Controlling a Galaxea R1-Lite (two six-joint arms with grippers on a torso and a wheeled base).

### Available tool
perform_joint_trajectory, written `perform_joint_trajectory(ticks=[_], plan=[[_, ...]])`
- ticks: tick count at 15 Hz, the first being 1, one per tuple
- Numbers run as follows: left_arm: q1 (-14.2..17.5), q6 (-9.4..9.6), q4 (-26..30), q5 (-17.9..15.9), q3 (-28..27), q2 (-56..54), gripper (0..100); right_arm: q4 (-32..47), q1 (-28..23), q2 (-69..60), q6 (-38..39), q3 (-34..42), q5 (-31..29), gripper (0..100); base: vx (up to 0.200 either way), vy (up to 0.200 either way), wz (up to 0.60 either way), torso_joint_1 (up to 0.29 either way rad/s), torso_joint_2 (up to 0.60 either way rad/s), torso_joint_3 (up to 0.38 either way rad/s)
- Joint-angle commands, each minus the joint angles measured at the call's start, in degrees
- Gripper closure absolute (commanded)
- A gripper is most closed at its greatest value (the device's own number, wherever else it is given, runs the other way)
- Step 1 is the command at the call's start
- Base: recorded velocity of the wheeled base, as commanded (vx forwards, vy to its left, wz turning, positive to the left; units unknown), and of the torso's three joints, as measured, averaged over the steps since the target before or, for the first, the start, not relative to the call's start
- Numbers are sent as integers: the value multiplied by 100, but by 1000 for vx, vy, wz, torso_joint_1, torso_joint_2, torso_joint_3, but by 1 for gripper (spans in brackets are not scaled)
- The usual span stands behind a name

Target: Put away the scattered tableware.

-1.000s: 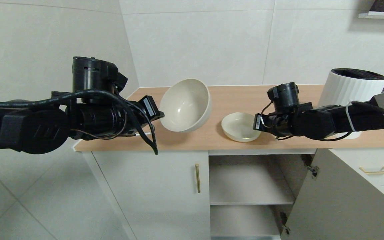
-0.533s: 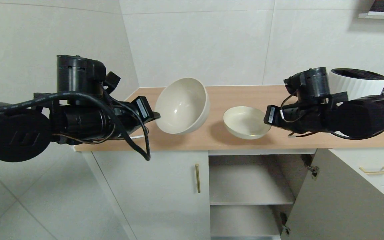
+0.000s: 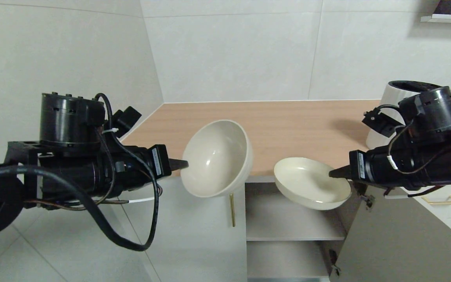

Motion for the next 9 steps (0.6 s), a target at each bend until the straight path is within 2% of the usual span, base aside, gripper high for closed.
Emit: perform_joint_trajectory(ticks=[1, 3, 9], plan=[[-98, 63, -232, 1, 415, 95, 100, 94, -105, -269, -84, 184, 155, 100, 0, 0, 0, 0, 0, 0], [-106, 54, -566, -8, 644, 218, 100, 102, -105, -128, -102, 211, 182, 100, 0, 0, 0, 0, 0, 0], [-177, 54, -566, -8, 635, 499, 100, 58, -105, 214, -216, 246, 138, 100, 0, 0, 0, 0, 0, 0]])
